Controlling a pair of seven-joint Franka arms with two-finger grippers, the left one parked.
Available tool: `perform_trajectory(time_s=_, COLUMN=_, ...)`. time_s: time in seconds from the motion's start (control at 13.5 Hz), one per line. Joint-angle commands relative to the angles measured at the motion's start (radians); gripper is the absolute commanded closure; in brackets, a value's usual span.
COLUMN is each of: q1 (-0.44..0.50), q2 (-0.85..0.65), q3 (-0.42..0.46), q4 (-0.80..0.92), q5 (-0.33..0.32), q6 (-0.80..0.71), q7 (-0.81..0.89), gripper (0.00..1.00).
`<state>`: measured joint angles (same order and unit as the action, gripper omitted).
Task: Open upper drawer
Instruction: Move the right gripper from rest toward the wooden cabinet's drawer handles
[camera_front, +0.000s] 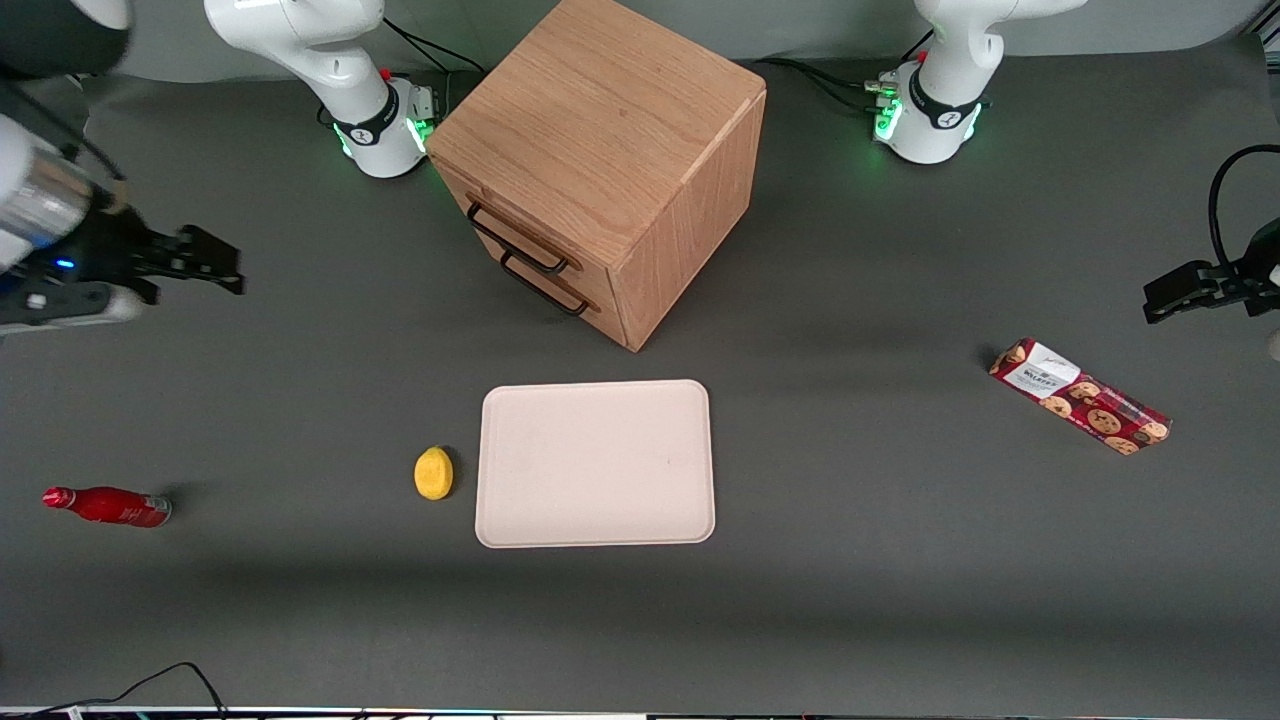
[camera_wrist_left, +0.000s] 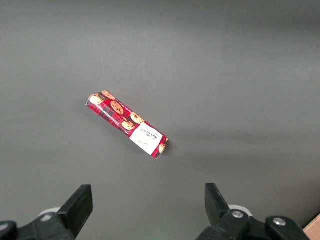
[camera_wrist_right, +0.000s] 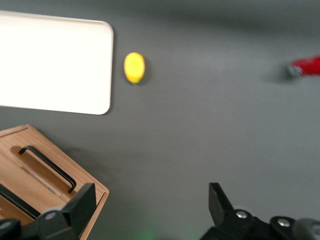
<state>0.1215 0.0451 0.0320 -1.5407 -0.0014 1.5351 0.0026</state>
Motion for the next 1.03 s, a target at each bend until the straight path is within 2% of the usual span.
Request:
perform_trajectory(time_s=0.0, q1=-0.057, q2=0.039, q3=0.112, q4=0.017, q5=-0.012, q6=0.040, q7=-0.126, gripper=0.00)
perform_trajectory(time_s=0.3, q1=-0.101, q2=0.082, q3=0.229, q4=0.016, q5=0.027, q6=0.063, q7=-0.364, gripper=0.00)
perform_trajectory(time_s=0.52, q1=-0.108, q2=0.117, q3=0.246, q4=0.016, q5=0.128, q6=0.072, q7=-0.505, gripper=0.00)
perform_trajectory(time_s=0.74, q1=-0.111, q2=0.145, q3=0.288, q4=0.001, q5=0.167, q6=0.074, q7=-0.558, gripper=0.00)
perform_trajectory(time_s=0.96, q1=-0.108, q2=0.160, q3=0.356, q4=-0.033, q5=0.167, q6=0.092, q7=-0.556, gripper=0.00)
